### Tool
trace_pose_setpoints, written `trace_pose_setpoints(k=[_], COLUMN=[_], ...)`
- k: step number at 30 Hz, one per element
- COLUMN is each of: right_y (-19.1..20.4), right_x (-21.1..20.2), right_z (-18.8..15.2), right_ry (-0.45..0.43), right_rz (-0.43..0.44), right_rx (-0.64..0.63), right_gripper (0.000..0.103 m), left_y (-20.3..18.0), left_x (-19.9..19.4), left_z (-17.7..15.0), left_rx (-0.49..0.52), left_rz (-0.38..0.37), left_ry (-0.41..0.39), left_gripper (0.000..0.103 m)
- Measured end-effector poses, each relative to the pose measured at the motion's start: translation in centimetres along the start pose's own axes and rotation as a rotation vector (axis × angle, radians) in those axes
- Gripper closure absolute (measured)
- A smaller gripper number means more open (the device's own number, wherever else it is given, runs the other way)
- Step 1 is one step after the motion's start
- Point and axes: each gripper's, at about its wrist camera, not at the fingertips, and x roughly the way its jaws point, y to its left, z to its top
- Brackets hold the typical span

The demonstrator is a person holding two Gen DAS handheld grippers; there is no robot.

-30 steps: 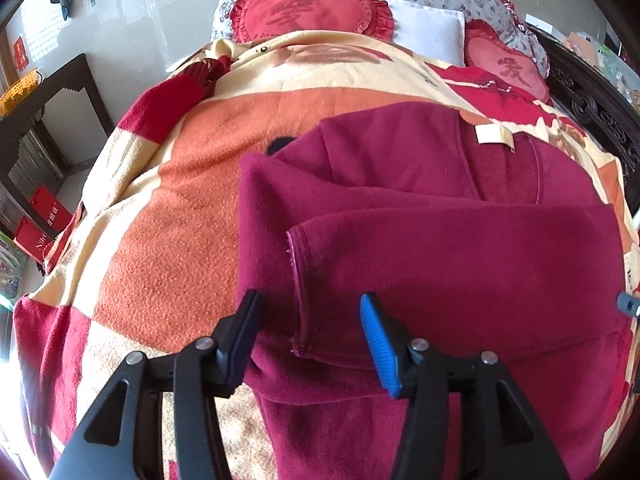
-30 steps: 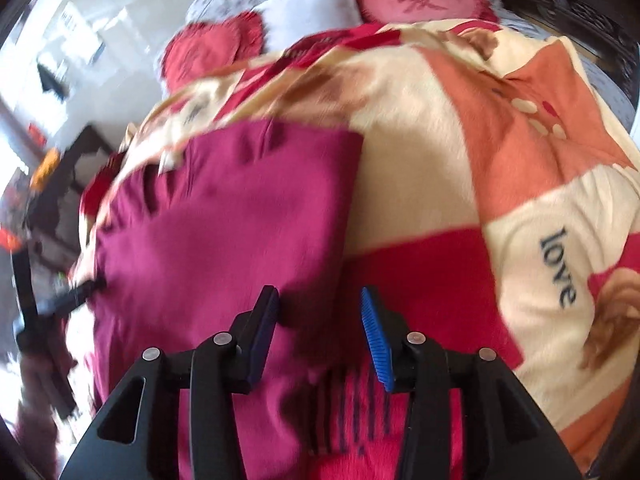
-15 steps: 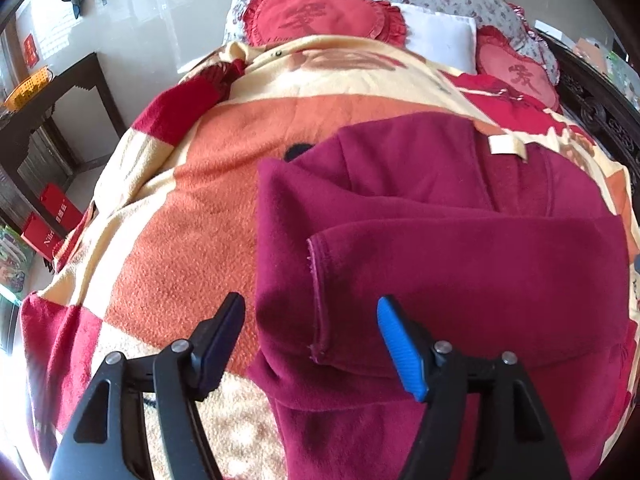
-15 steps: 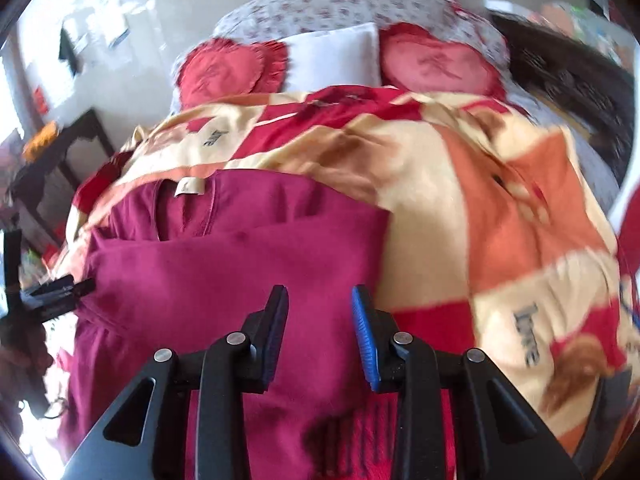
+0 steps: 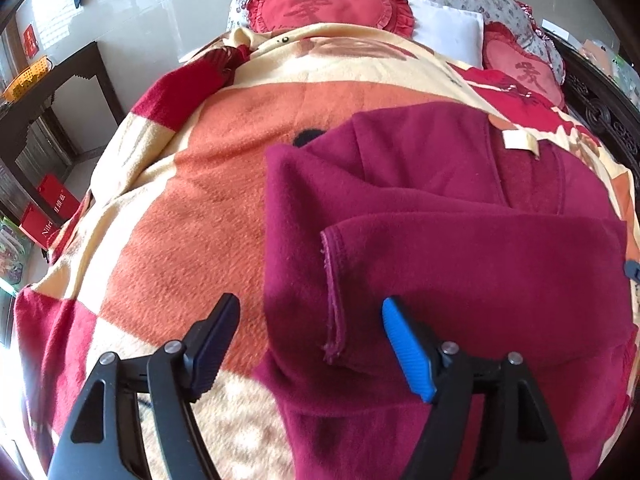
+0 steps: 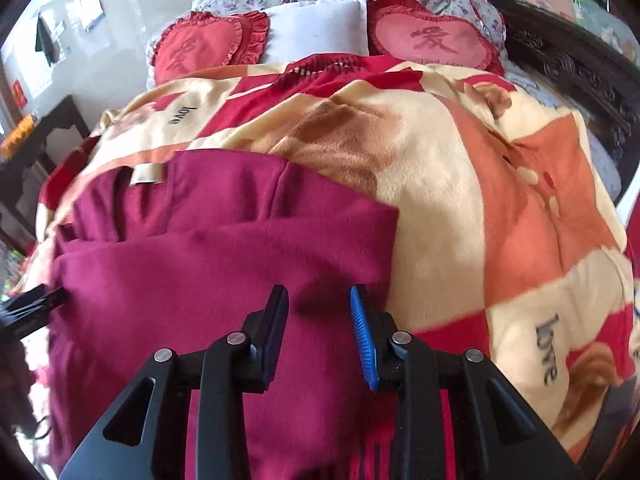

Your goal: Fold small clothes

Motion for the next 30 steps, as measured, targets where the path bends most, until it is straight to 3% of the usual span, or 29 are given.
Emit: trace_pose_setpoints(k=[5, 9, 13, 19, 22, 26, 30], right_y=[0.0, -0.4, -1.2, -1.9, -2.9, -3.1, -2.2], right_x=[-2.7, -1.1, -0.3, -8.3, -12.6, -17.5, -18.9], right_z=[-2.8, -4.7, -5.2, -6.0, -7.7, -12.5, -18.6], right_ry=[0.032, 0.107, 0.125, 0.059, 0.063, 0.082, 0.128], right_rz=[0.009, -0.048, -0.019, 0.098, 0.173, 0.217, 0.234], right_rx=[-0.021, -0.031, 0.024, 0.030, 0.020, -0.020, -0.081], right_gripper=[0.089, 0.089, 0.089, 0.088, 0.081, 0.075, 0.075], left_y=[0.9, 2.0, 3.4, 4.6, 4.8, 4.6, 4.5], left_x=[-2.9, -5.5, -8.6, -12.5, -13.7, -14.7, -15.6], left_z=[-1.1, -2.3, -4.2, -9.0, -12.1, -16.4, -20.3], left_rx=[0.047, 0.065, 0.044, 0.047, 0.025, 0.009, 0.014], left_rz=[-0.007, -0.017, -0.049, -0.071, -0.120, -0.192, -0.192], left_ry=[-0.025, -0.028, -0.028, -0.027, -0.007, 0.050, 0.073], left_gripper=[0.025, 0.025, 0.025, 0.022, 0.022, 0.022, 0.022])
